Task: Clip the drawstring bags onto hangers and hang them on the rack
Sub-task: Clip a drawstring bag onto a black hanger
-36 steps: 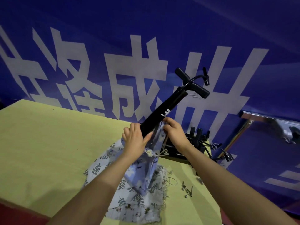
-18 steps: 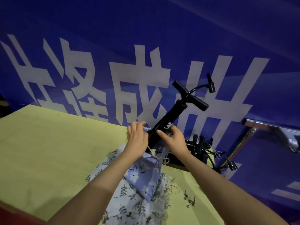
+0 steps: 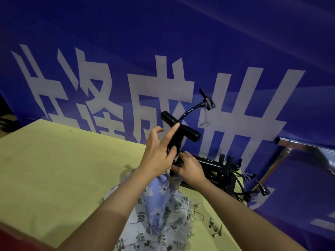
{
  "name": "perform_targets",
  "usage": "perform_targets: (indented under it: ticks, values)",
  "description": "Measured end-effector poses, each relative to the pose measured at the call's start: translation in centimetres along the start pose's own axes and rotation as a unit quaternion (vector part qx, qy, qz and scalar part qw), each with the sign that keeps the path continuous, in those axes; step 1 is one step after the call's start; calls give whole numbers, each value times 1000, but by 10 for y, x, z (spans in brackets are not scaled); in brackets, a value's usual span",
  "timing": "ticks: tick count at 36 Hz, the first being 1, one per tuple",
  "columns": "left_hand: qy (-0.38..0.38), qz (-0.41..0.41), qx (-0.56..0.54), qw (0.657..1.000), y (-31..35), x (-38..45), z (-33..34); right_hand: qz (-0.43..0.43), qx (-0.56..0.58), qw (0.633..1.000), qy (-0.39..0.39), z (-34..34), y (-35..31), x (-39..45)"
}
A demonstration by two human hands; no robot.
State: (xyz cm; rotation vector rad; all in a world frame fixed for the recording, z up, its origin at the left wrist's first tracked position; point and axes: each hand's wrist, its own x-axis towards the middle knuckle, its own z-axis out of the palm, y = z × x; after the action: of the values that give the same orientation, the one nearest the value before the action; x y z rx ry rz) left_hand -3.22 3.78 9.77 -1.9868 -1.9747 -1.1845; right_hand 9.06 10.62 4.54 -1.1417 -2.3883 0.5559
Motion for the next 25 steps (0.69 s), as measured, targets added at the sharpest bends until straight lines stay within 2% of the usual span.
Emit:
perform_targets:
  ticks: [6, 9, 13, 16, 20, 25]
  values:
    - [55, -55, 3, 997, -2, 0, 2, 9, -14, 999, -40, 12, -1, 0]
    - [45, -82, -14, 996, -10, -3, 6, 4, 49, 997, -57, 15, -2, -1]
    - [30, -95, 31, 995, -21, -15, 12, -13, 89, 994, -64, 9, 3, -3]
    - [37, -112, 42, 992, -24, -15, 13, 11, 134, 990, -52, 3, 9, -6]
    - [45, -80, 69, 993, -23, -8, 10, 81, 157, 984, -24, 2, 17, -6]
    - [-13, -53, 118, 992, -18, -5, 11, 110, 64, 992, -15, -6, 26, -3]
